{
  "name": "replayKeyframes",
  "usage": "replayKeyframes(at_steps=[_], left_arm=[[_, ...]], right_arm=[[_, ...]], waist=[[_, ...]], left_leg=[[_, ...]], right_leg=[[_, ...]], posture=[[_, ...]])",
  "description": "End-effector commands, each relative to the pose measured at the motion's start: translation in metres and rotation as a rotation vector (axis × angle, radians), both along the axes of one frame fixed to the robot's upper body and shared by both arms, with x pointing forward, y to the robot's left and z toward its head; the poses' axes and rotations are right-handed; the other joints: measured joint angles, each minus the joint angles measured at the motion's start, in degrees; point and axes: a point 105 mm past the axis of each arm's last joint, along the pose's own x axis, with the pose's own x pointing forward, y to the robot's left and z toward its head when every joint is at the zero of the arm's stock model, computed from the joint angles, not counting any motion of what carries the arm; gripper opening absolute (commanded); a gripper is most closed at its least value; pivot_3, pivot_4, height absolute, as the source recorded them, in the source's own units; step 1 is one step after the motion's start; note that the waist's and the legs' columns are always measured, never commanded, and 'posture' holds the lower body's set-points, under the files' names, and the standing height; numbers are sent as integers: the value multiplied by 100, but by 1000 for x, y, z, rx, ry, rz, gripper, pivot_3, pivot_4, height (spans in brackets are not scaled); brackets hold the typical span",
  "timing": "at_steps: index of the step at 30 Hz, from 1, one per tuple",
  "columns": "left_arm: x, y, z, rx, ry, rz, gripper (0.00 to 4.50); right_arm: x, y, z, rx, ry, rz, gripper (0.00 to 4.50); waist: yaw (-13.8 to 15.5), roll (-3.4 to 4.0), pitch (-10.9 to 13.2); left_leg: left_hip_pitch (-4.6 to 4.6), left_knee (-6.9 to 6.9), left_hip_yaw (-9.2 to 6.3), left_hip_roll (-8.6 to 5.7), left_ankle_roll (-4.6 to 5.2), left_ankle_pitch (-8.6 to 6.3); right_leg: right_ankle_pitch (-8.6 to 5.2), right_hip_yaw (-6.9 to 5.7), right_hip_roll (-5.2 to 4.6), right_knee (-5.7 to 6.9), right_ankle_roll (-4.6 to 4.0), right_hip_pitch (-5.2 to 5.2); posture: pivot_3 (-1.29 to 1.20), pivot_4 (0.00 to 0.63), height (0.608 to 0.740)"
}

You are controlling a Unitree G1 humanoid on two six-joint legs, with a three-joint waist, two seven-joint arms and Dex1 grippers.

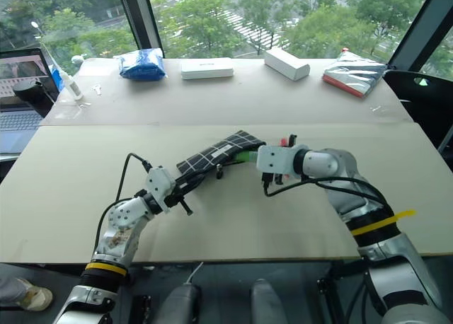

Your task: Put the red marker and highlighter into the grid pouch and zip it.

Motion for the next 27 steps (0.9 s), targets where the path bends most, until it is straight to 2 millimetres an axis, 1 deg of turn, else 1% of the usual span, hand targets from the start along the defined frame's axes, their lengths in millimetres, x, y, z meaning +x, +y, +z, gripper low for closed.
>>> replayKeyframes(at_steps=[1,5,8,9,11,14,16,17,19,20,21,24,25,27], left_arm=[[-4,-4,13,-9,-59,-25,0],[-3,-3,16,-16,-60,-26,0],[-1,-1,22,-47,-57,-16,0],[0,0,24,-55,-56,-14,0],[0,0,26,-65,-53,-14,0],[0,0,29,-80,-48,-12,0],[0,1,30,-86,-46,-10,0],[0,1,30,-87,-46,-9,0],[0,2,30,-87,-45,-5,0],[0,2,30,-88,-45,-3,0],[0,2,30,-89,-44,-1,0],[-1,3,28,-86,-38,1,0],[-1,3,27,-84,-36,0,0],[-1,3,27,-82,-34,1,0]], right_arm=[[1,21,10,-101,-158,112,1029],[5,35,9,-140,-237,167,1029],[9,53,17,-125,-329,212,1029],[8,61,22,-108,-367,237,1029],[4,71,24,-81,-392,284,1029],[-4,77,13,-91,-390,366,1029],[-8,74,2,-104,-355,394,2037],[-9,72,-3,-112,-339,403,2229],[-6,67,-4,-93,-325,377,2974],[-4,64,-1,-74,-324,356,3493],[1,60,6,-41,-326,321,3629],[16,43,36,85,-345,214,3629],[19,38,45,133,-345,192,3629],[19,32,57,221,-316,174,3629]], waist=[[1,0,0],[4,0,0],[3,0,0],[1,0,0],[-2,0,0],[14,0,0],[20,0,0],[14,0,0],[3,0,0],[1,0,0],[-3,0,0],[-3,0,0],[0,0,0],[1,0,0]], left_leg=[[0,0,0,0,0,0],[0,1,0,0,0,0],[0,1,0,0,-1,0],[0,1,0,0,-1,0],[0,0,0,1,-1,0],[0,-1,-1,0,-1,0],[-1,2,-1,-1,-1,0],[-1,3,-1,-2,-1,0],[2,3,-1,-1,-1,0],[2,2,-1,-1,-1,0],[2,2,-1,0,-1,0],[3,1,-1,0,-1,0],[2,1,-2,0,-1,1],[2,2,-2,-1,-1,1]], right_leg=[[0,0,0,0,0,0],[0,0,0,1,-1,0],[1,0,0,1,-2,-1],[1,-1,0,2,-2,-1],[2,-1,0,4,-3,-3],[2,-1,-1,2,-3,-2],[2,-2,-3,2,-3,0],[2,-2,-4,2,-3,1],[2,-1,-3,3,-4,2],[2,-2,-2,4,-4,2],[2,-2,-2,4,-4,2],[3,-1,-2,4,-5,2],[3,-1,-2,4,-5,2],[3,-1,-2,4,-5,2]], posture=[[0,150,740],[0,150,740],[0,150,740],[0,150,740],[0,150,740],[0,150,740],[0,150,740],[0,150,740],[0,150,740],[0,150,740],[0,150,740],[0,150,740],[0,150,740],[0,150,740]])
